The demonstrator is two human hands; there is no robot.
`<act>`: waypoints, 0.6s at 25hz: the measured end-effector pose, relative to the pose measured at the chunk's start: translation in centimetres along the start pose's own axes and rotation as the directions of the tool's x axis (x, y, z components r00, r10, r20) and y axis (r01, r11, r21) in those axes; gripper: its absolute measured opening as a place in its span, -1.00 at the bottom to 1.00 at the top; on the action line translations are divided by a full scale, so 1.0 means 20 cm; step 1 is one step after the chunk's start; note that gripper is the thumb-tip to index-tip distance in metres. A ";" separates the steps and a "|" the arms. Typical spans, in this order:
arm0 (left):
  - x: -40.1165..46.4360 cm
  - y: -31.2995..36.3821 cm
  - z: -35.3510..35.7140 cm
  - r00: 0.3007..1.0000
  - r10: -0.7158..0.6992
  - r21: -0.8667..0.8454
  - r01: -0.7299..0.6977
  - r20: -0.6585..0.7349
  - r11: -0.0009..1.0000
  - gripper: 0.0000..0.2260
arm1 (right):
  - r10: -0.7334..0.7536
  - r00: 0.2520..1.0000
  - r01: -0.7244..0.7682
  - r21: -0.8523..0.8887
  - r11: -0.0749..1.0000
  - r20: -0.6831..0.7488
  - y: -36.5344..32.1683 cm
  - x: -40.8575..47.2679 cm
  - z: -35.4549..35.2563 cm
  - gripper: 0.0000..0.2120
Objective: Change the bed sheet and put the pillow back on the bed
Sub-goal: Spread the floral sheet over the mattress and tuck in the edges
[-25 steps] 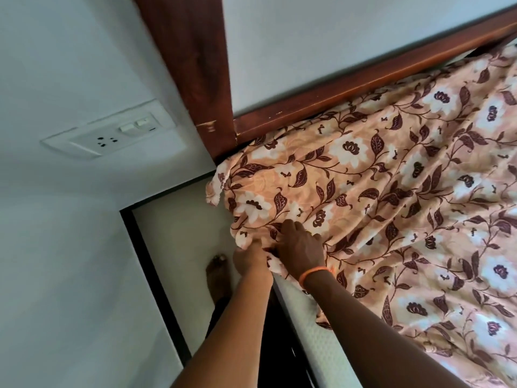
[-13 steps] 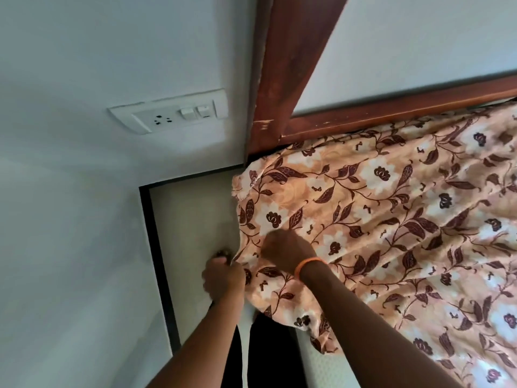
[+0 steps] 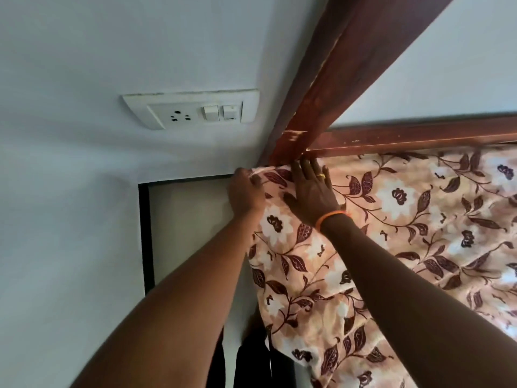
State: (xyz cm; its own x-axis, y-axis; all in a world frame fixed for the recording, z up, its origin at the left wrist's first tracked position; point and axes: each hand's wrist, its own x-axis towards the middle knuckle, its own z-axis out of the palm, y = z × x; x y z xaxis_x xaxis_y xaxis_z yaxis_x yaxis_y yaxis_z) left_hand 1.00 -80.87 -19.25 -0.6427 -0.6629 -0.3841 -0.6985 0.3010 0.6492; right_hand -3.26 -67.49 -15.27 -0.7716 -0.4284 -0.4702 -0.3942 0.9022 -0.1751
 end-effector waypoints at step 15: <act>-0.11 -0.04 0.11 0.932 -0.179 -0.389 0.298 0.314 0.872 -0.61 | -0.040 0.991 0.036 -0.037 0.999 -0.125 -0.02 0.07 0.11 -0.45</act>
State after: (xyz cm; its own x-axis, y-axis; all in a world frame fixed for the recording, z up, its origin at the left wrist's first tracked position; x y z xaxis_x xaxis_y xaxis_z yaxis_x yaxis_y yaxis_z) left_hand 2.39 -78.12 -20.41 -0.5731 -0.4568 -0.6804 -0.6780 -0.2020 0.7067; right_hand -3.13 -68.31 -17.83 -0.8115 -0.4675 -0.3505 -0.4401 0.8836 -0.1595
